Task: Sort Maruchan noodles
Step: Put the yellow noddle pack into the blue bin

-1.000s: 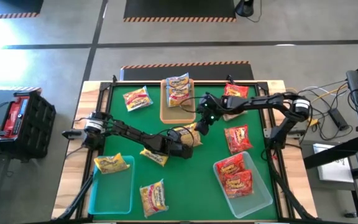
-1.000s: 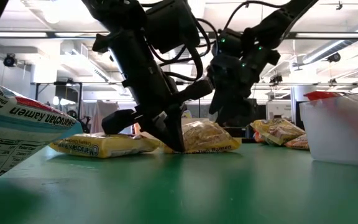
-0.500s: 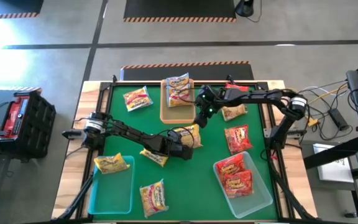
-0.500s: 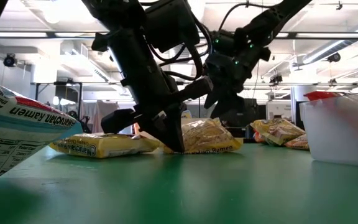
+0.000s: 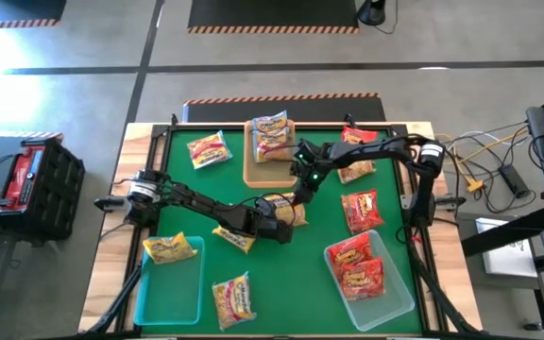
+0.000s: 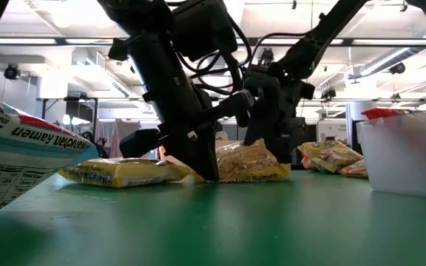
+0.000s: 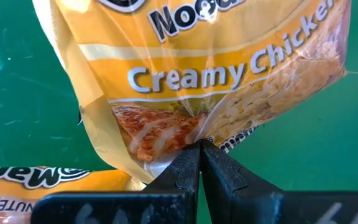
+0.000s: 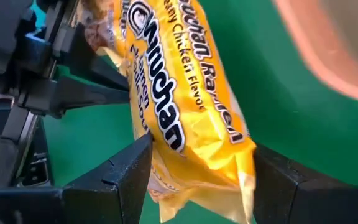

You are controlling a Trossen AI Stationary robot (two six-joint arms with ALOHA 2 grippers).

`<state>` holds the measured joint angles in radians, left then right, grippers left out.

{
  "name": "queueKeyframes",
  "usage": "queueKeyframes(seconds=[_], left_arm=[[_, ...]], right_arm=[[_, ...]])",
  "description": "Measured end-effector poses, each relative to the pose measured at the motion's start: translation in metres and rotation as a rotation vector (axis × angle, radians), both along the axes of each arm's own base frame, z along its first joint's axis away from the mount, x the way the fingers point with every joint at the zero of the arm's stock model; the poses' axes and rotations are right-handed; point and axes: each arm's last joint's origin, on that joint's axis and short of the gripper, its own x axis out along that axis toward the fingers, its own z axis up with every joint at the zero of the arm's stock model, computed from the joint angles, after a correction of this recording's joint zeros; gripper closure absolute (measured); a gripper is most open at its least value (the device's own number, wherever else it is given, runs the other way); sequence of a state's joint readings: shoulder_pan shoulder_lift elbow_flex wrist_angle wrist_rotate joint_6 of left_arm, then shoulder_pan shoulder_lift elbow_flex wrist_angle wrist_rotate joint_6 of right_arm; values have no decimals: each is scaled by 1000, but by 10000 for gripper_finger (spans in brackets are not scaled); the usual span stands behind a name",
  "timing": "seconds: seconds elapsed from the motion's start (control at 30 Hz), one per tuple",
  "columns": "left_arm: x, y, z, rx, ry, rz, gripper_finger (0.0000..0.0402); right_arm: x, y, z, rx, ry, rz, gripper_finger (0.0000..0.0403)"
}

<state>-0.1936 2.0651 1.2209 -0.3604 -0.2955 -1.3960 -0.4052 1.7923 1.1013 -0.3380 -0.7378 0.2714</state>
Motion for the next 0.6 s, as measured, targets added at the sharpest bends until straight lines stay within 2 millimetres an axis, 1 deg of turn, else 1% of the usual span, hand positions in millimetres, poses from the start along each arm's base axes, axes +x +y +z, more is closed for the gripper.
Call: queueKeyframes(seconds=[0.23,0.33,0.43,0.5,0.6], left_arm=[[0,0,0,0,0,0,401],[0,0,0,2,0,0,401],[0,-1,1,29,-10,-15,401],[1,-3,3,59,-22,-59,401],[1,-8,12,113,-51,-117,401]], right_arm=[[8,16,-2,-13,-30,61,191],[10,22,-2,-22,-39,88,197],[12,28,-2,-37,-44,110,218],[12,30,-2,-41,-47,119,238],[12,30,-2,-42,-50,124,271]])
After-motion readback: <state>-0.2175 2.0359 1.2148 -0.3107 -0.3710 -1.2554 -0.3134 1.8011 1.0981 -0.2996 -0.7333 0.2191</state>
